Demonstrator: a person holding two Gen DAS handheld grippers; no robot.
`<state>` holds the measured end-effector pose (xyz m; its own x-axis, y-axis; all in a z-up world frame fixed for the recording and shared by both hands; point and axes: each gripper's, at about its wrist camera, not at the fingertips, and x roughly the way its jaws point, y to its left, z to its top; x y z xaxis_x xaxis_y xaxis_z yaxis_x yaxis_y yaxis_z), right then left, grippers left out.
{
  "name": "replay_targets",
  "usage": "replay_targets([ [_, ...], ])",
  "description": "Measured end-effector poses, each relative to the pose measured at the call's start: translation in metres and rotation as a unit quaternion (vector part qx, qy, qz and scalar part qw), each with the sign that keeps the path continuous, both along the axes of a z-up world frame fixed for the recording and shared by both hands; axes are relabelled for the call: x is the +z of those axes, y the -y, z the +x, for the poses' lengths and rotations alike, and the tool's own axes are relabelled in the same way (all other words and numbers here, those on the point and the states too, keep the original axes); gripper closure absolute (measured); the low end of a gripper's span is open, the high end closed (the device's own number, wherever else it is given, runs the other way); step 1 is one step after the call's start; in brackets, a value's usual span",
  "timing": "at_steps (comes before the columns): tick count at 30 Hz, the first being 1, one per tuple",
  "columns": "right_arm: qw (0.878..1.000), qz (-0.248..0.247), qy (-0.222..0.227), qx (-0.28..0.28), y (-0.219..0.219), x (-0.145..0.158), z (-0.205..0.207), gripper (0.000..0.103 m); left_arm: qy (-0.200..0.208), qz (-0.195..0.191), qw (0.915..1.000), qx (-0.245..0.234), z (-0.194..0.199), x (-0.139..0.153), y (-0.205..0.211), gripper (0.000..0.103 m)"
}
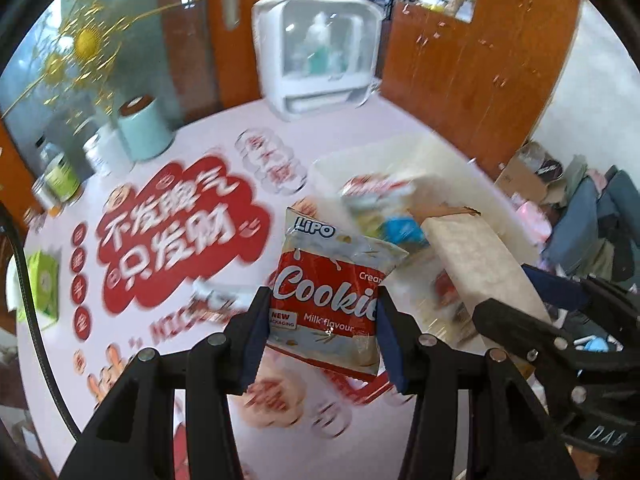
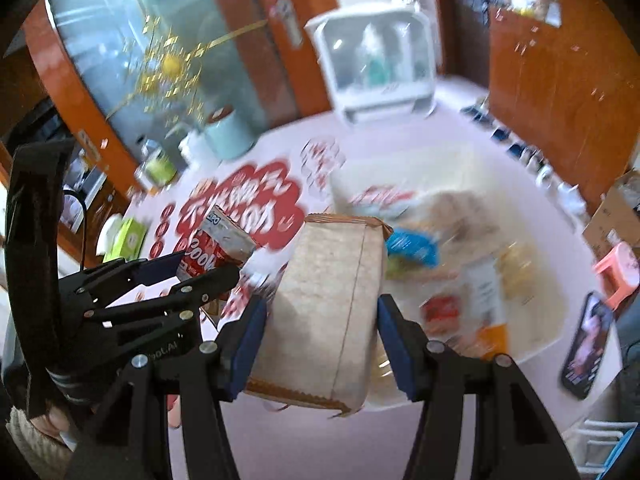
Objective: Organize snacks
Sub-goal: 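Carry the cookies pack and bread slice over the white tray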
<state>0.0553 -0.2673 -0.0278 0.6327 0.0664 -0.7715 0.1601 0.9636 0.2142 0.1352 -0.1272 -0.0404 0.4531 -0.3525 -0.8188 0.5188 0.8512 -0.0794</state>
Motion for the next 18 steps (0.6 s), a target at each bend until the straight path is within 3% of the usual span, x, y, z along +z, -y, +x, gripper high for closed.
replay_targets([
  [9, 0.998, -0.025, 0.032, -0.039, 0.074, 0.013, 0.007, 0.046, 0.018, -0.02, 0.9995, -0.015, 0.012, 0.028, 0.098, 0.055],
  [18, 0.998, -0.028, 0.033, -0.044, 0.115, 0.007, 0.02, 0.046, 0.02, -0.013, 0.9997, -0.004, 0.026, 0.026, 0.14, 0.055],
])
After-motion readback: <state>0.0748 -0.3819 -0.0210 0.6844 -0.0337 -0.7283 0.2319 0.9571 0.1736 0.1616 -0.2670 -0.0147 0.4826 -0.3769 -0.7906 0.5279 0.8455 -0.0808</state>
